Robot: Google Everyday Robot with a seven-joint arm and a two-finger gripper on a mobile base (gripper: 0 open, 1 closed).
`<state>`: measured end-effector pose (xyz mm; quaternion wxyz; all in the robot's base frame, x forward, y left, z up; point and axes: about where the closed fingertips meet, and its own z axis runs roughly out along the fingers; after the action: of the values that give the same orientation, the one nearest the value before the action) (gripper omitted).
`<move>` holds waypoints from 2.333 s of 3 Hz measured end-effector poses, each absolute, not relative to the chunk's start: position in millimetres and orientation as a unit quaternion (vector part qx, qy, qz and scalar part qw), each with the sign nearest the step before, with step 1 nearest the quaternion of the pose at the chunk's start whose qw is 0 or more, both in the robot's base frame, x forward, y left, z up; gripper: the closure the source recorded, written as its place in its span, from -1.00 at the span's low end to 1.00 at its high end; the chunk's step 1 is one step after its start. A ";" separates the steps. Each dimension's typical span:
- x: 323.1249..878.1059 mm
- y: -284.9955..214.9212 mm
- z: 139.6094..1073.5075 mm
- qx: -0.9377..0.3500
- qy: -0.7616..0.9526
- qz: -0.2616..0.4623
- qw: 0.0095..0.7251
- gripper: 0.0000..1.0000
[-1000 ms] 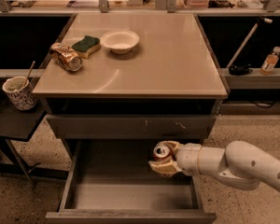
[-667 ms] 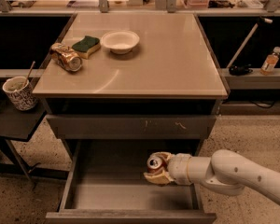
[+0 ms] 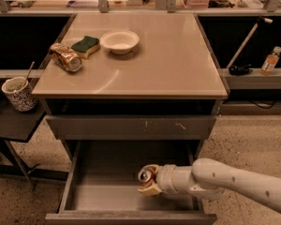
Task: Place coke can into middle drawer
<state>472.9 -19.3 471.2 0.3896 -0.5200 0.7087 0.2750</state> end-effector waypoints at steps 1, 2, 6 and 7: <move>472.6 -16.9 445.6 -0.521 0.723 0.259 0.372 1.00; 476.9 -25.7 424.7 -0.473 0.760 0.272 0.353 1.00; 476.7 -25.6 424.4 -0.470 0.762 0.273 0.352 -0.78; 476.7 -25.6 424.4 -0.470 0.762 0.273 0.352 -1.00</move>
Offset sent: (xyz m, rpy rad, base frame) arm 0.0108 -0.0208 -0.0717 -0.0093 0.2489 -0.2309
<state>476.7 -25.6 424.4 0.3516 -0.4702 0.7620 0.2732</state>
